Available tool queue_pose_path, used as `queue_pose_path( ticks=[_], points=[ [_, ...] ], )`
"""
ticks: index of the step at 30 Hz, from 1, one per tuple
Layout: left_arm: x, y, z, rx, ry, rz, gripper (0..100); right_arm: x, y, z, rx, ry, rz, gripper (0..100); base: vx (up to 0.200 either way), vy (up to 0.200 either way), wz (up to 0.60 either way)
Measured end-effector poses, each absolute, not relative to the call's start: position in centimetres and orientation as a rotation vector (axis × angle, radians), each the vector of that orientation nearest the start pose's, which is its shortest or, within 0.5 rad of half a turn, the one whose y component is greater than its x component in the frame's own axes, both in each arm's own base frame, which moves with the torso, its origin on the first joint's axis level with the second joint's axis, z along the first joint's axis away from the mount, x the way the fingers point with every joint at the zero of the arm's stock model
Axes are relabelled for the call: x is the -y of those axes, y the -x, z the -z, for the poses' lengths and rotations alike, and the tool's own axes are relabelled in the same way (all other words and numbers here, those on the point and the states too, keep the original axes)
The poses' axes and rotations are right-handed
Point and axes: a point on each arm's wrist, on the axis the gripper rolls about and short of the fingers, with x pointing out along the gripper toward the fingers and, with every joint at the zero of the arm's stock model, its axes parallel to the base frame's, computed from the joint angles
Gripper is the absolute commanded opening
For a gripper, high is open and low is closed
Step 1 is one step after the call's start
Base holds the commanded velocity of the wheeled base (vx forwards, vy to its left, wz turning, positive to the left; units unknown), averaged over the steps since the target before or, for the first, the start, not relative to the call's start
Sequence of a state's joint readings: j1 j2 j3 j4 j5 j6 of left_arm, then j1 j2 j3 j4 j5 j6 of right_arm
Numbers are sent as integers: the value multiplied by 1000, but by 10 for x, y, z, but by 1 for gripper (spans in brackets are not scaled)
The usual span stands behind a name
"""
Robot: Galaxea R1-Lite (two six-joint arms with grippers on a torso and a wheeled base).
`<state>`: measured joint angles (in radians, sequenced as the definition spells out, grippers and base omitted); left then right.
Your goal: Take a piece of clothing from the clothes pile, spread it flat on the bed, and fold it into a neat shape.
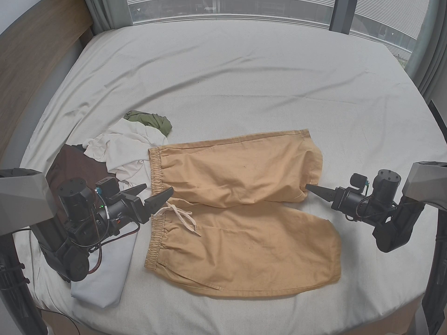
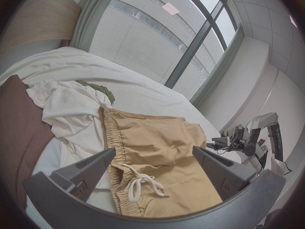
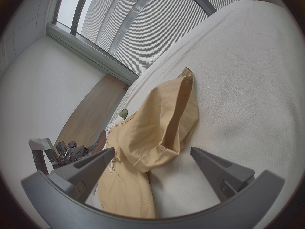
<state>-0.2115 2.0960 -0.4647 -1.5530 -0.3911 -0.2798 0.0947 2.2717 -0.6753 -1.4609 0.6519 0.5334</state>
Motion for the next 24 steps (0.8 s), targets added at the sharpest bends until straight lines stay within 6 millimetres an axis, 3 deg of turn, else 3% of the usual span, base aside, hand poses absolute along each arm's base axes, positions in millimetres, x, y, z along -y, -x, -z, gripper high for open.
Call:
queue_pose_path(
  ticks=[12,24],
  points=[
    [77,-306,-72,-167,278,594,100,-48,-365,-33,-321,-543,-653,0,0,0,0],
    [77,-307,-69,-175,279,592,100,-29,-355,-29,-338,-509,-603,0,0,0,0]
  ],
)
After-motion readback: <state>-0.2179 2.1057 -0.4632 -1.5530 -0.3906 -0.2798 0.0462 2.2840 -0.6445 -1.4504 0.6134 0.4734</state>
